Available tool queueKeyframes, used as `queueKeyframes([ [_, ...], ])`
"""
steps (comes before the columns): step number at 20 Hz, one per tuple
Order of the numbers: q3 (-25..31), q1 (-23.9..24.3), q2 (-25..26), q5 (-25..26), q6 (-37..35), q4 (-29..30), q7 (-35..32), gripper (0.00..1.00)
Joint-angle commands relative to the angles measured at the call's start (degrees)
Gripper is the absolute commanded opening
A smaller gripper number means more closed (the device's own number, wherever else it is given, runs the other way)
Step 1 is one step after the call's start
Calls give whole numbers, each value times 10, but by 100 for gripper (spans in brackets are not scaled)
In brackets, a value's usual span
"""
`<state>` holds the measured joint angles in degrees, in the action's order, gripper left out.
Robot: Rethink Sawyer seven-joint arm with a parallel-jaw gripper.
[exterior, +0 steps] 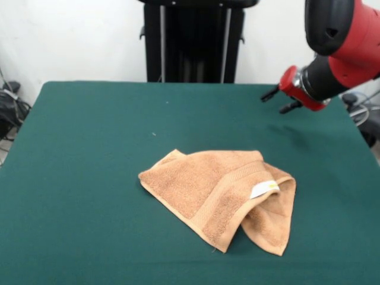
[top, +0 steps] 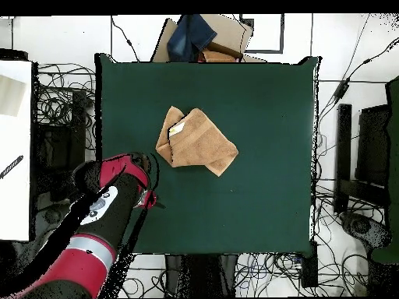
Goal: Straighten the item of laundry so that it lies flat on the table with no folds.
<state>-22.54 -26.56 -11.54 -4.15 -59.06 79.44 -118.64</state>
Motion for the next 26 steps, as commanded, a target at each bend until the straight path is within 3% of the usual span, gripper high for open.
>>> queueKeyframes([
  [1,10,6,12,-26,-30,-24,-160,100],
  [26,9,11,10,-23,-27,-22,-152,100],
])
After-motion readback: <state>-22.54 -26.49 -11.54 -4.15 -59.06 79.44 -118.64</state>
